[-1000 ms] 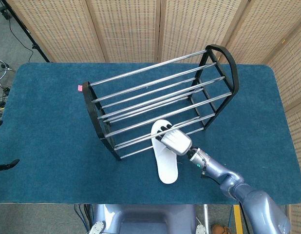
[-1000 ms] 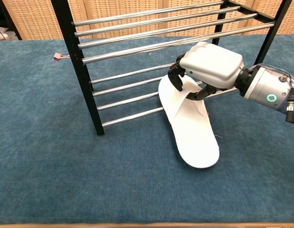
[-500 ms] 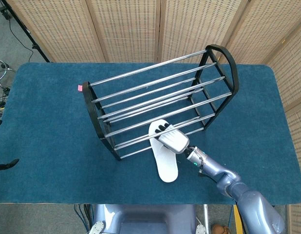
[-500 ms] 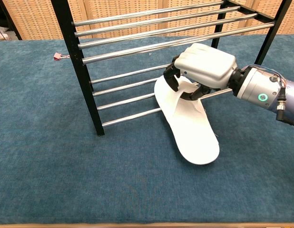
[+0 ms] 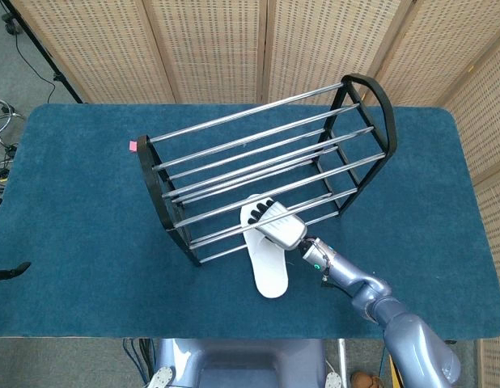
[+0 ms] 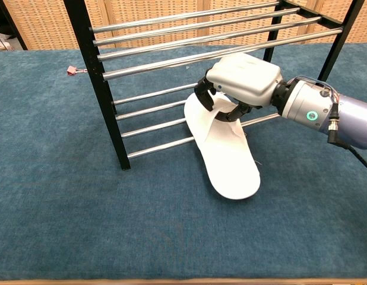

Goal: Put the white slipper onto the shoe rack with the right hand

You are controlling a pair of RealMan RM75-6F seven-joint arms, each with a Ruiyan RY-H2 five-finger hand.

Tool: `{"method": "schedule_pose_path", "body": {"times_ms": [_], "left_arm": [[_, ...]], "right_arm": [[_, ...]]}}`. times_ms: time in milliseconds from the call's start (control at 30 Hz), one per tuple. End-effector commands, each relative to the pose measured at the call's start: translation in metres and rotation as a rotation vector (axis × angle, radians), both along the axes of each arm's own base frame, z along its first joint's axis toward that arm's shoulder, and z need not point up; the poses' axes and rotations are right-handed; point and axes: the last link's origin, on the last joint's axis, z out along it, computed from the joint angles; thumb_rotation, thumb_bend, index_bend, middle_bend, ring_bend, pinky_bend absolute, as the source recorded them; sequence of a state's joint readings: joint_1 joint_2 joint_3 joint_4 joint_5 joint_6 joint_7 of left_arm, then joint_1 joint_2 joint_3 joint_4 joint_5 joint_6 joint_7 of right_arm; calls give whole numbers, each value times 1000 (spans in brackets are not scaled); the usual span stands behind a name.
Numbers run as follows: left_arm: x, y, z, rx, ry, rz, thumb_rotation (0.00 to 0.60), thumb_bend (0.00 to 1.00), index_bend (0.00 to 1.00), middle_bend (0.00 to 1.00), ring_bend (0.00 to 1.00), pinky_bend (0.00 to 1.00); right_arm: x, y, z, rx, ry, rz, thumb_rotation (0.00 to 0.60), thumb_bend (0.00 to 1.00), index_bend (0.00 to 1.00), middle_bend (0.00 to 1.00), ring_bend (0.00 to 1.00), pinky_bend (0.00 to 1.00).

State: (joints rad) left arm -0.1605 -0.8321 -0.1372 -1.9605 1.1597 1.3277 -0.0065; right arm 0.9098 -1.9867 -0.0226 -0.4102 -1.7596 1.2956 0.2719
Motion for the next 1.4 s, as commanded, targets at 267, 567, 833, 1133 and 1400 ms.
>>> {"method": "schedule_pose_path", "body": {"times_ms": [267, 567, 833, 1133, 1400], "left_arm": [[-1, 4, -2, -10, 7, 11, 600, 0, 0, 0, 0, 0], [-1, 5, -3, -8, 5, 14, 600, 0, 0, 0, 0, 0], [-3, 6, 0, -3, -1, 24, 600, 0, 0, 0, 0, 0], [-5, 8, 0, -4, -5, 33, 600, 0, 0, 0, 0, 0], [-6, 11, 0, -5, -7, 41, 600, 0, 0, 0, 0, 0]], "right_arm": [[8, -5, -5, 7, 5, 4, 600, 505, 623, 541, 470, 613], [23, -8, -9, 16, 9, 40, 600, 505, 623, 541, 470, 613], [39, -7, -16, 29, 19, 84, 600, 505, 623, 541, 470, 613], [53, -9, -22, 35, 28, 115, 600, 505, 623, 541, 470, 614], [58, -15, -25, 35, 41, 96, 600, 505, 623, 540, 470, 613]]}}
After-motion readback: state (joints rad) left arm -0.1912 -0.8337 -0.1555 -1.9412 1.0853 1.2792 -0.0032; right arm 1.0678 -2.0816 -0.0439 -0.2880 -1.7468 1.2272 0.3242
